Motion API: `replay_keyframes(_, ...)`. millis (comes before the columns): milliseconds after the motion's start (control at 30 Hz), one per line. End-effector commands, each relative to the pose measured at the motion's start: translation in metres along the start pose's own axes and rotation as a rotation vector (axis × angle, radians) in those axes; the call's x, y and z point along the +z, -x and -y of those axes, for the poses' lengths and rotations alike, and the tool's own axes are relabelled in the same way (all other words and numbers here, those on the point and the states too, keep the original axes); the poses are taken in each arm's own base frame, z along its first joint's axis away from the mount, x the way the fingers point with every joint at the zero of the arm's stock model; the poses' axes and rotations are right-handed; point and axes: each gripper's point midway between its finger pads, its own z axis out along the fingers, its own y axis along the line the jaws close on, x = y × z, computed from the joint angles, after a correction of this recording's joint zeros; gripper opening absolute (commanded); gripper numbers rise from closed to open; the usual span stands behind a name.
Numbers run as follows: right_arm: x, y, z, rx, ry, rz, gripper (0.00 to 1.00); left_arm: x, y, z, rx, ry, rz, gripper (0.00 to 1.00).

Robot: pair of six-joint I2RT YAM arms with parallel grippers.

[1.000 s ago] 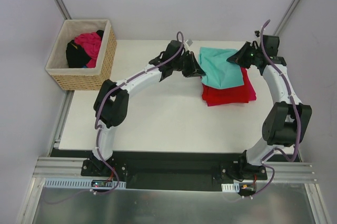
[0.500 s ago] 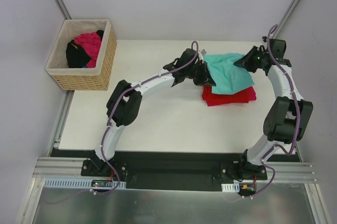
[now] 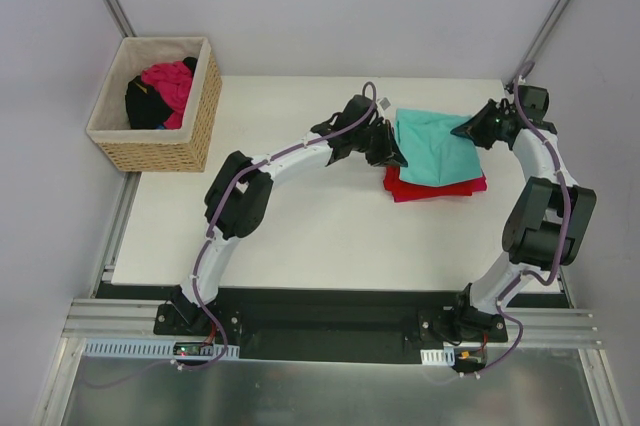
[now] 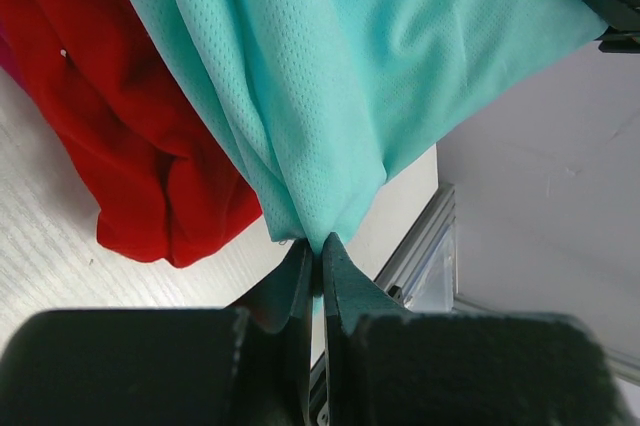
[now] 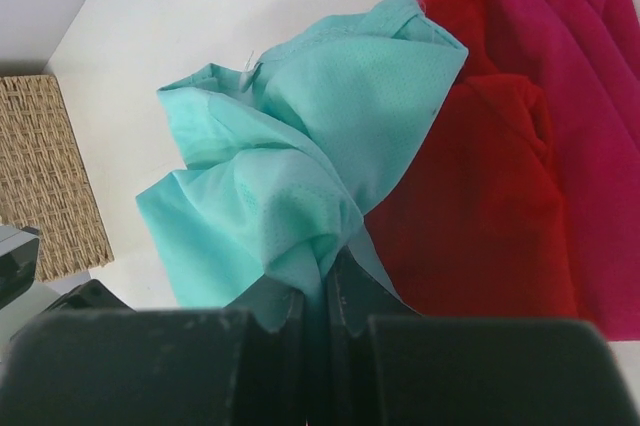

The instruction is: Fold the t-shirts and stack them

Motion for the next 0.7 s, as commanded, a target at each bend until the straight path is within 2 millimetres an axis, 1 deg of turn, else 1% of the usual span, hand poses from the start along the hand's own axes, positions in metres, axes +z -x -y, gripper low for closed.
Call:
replay_keyframes(0,0.0,0.014,0.0,0.001,0.011,0.049,0.01,-0.001,0.003,0.014,0.019,-0.039,-0.003,0.0)
replay_keyframes(300,0.006,0.017,0.005,0.003,0.007,0.059,0.01,0.0,0.0,0.008,0.023,-0.034,-0.013,0.0)
replay_keyframes(333,0.006,0.016,0.005,0.004,0.007,0.061,0.01,0.0,0.0,0.009,0.026,-0.036,-0.015,0.0)
replay_keyframes(367,0.006,0.017,0.006,0.002,0.002,0.068,0.04,0.001,-0.001,0.006,0.023,-0.031,-0.017,0.0)
replay_keyframes(400,0.004,0.019,0.005,-0.006,0.001,0.079,0.13,0.002,-0.001,0.006,0.029,-0.03,-0.017,0.01)
replay_keyframes(467,0.001,0.021,0.008,-0.016,-0.018,0.104,0.27,0.003,0.0,0.004,0.027,-0.025,-0.012,0.04)
replay_keyframes(500,0.0,0.022,0.01,-0.016,-0.031,0.113,0.47,0.005,-0.001,0.0,0.024,-0.019,-0.017,0.1)
replay_keyframes(533,-0.005,0.024,0.008,-0.023,-0.036,0.13,0.55,0.006,0.0,-0.001,0.022,-0.018,-0.015,0.14)
replay_keyframes(567,-0.006,0.025,0.011,-0.025,-0.053,0.14,0.61,0.006,0.0,0.0,0.019,-0.022,-0.016,0.15)
replay_keyframes(600,-0.007,0.025,0.011,-0.028,-0.056,0.145,0.68,0.009,0.0,-0.003,0.017,-0.018,-0.019,0.15)
replay_keyframes(667,-0.009,0.027,0.011,-0.03,-0.06,0.154,0.73,0.011,0.001,-0.004,0.009,-0.02,-0.022,0.2)
